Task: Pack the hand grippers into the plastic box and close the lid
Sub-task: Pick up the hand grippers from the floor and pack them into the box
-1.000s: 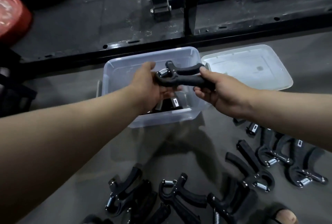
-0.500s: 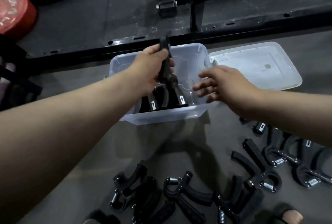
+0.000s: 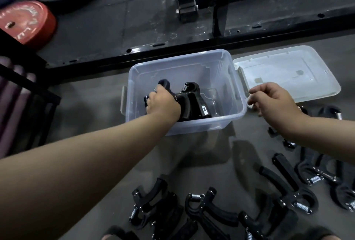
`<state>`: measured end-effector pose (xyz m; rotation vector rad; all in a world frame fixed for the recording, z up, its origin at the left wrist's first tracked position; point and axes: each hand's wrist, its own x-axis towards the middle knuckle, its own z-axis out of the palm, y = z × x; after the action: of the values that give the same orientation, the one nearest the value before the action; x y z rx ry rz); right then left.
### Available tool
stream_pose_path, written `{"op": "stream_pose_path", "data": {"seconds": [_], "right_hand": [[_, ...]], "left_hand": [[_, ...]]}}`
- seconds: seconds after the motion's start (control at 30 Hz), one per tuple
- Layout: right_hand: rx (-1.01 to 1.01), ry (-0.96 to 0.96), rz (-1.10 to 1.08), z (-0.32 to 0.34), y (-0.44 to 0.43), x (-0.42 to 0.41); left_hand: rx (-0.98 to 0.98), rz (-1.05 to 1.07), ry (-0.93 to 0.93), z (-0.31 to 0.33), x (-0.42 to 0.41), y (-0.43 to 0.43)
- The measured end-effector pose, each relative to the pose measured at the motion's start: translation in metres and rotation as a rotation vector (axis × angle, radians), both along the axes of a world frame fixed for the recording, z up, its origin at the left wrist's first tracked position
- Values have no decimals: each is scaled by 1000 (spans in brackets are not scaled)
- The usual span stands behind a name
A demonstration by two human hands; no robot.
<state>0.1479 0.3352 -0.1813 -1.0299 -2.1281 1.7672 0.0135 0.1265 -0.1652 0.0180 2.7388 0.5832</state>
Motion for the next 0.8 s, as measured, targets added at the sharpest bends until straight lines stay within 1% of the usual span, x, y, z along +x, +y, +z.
{"op": "stream_pose_path", "data": {"seconds": [0.03,0.1,0.17,0.27,0.37,0.47,0.57,0.63,0.73,0.8], "right_hand": [[5,-17,-8,-2,1,2],[1,-61,-22,-6,3,6],[-10,-96,-29,-11,5,10],[-6,-148,-27,-20,9,16],[-6,-177,-34,-25,12,17],[3,-204,-19,-30,11,18],[-10,-217,5,-32,9,19],[-1,-236,28,-34,8,21],[27,-290,100,-46,11,28],[87,-398,233,-55,15,35]], "left_hand": [[11,37,-39,-3,-4,-2],[-3,11,-105,-5,-9,-8],[-51,-62,-86,-1,-16,-16],[-118,-107,-14,2,-30,-31],[-259,-201,-69,1,-36,-41],[-278,-246,-117,-7,-34,-45],[-281,-258,-53,-12,-32,-46],[-253,-239,-28,-12,-34,-46],[-245,-264,-69,-13,-35,-46],[-257,-283,-75,-14,-36,-47]]}}
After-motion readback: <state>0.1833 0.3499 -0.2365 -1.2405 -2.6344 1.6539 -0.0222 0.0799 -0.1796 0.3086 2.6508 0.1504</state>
